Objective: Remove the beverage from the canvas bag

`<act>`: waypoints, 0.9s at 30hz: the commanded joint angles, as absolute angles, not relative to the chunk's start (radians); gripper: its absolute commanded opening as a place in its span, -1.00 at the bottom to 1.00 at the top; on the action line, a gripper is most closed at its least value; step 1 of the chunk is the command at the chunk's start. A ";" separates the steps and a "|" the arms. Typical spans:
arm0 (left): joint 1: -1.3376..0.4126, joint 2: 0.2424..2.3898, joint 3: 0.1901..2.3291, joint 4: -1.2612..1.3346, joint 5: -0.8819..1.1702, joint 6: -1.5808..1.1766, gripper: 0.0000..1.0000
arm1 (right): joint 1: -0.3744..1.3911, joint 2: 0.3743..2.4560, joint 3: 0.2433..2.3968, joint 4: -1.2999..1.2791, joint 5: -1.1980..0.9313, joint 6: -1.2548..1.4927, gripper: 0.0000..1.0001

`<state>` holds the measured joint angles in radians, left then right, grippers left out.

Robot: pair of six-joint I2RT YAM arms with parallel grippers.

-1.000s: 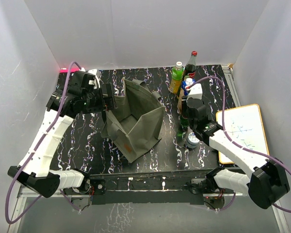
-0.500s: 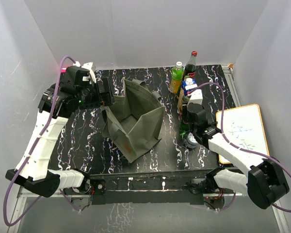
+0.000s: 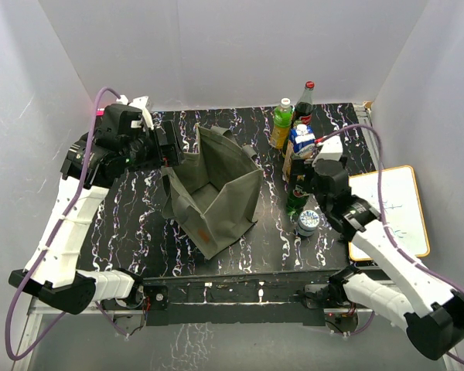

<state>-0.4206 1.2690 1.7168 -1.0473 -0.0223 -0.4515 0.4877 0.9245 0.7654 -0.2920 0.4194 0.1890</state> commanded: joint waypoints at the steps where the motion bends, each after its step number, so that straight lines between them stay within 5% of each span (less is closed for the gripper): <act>1: -0.420 1.253 1.708 -1.003 -0.008 -0.445 0.94 | 0.483 0.837 0.953 -0.556 0.409 0.327 0.97; 9: -0.420 1.241 1.710 -0.929 -0.016 -0.461 0.94 | 0.482 0.714 1.203 -0.823 0.314 0.483 0.96; 18: -0.420 1.152 1.730 -0.868 -0.091 -0.488 0.94 | 0.483 0.833 1.660 -1.089 0.363 0.718 0.96; 27: -0.420 1.057 1.755 -0.868 -0.205 -0.496 0.94 | 0.482 0.733 1.616 -1.029 0.436 0.868 0.96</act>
